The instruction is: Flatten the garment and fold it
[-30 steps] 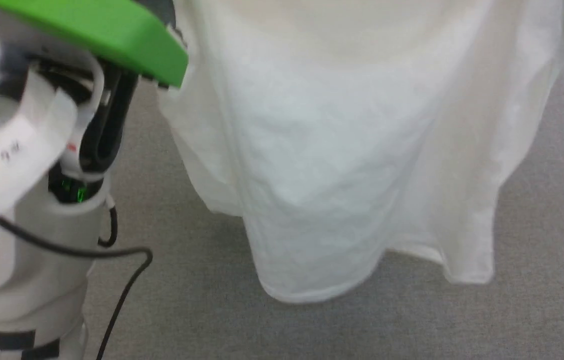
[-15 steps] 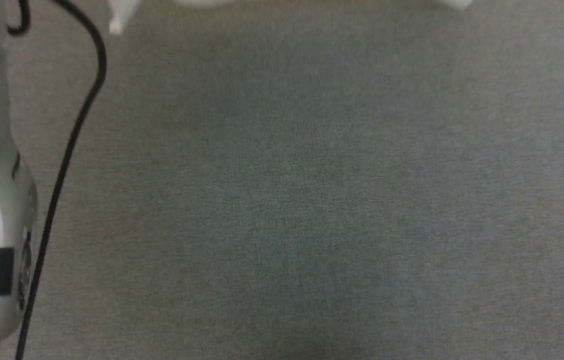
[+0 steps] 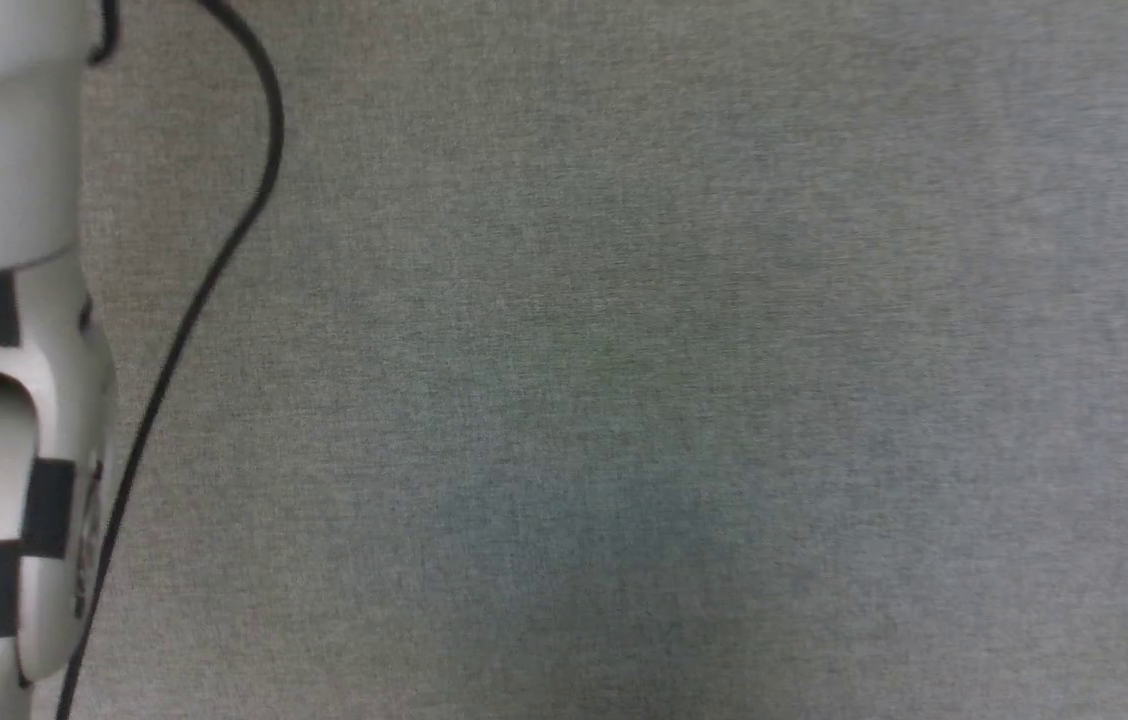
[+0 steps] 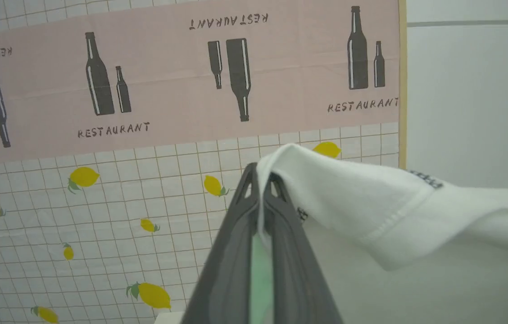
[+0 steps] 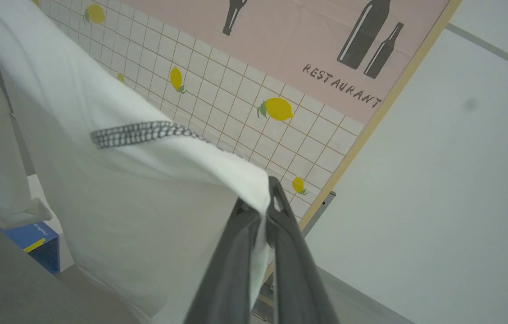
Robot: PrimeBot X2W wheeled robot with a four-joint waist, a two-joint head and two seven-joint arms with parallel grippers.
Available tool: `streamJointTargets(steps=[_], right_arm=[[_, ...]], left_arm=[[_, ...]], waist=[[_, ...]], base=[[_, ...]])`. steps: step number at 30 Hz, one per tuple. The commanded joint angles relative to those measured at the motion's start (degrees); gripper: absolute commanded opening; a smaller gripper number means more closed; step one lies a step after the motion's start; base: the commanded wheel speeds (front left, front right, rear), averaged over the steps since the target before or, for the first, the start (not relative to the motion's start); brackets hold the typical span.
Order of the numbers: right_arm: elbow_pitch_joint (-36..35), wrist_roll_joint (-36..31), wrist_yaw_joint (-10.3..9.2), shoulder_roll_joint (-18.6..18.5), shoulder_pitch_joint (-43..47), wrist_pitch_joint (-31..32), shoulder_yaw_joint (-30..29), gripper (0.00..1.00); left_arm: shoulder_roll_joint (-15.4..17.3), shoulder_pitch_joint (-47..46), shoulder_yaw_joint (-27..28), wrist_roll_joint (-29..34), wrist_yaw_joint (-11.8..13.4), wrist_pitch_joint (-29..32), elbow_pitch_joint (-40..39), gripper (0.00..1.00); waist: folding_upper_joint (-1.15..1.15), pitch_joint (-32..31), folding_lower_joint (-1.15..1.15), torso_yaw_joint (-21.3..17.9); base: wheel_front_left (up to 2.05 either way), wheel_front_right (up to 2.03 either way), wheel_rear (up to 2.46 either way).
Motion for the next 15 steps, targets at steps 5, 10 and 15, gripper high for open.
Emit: streamJointTargets(steps=[5,10,15], right_arm=[[-2.51,5.44,-0.11,-4.93,7.14,-3.03,2.79,0.00],[-10.64,11.91,-0.11,-9.71,17.66,-3.69,2.08,0.00],[-20.34,15.68,-0.11,-12.40,31.78,-2.42,-2.13,0.00]], left_arm=[[0.47,6.98,-1.54,-2.12,-3.80,-2.85,-1.26,0.00],[1.54,18.19,-4.37,-2.87,-5.47,-1.33,-10.52,0.00],[3.95,33.91,-7.26,-2.10,-3.00,3.27,-26.23,0.00]], waist=[[0.00,-0.69,-0.01,1.95],[0.00,-4.43,-0.01,1.73],[0.00,-9.04,-0.01,0.61]], base=[[0.00,0.00,0.00],[0.00,0.00,0.00],[0.00,0.00,0.00]])
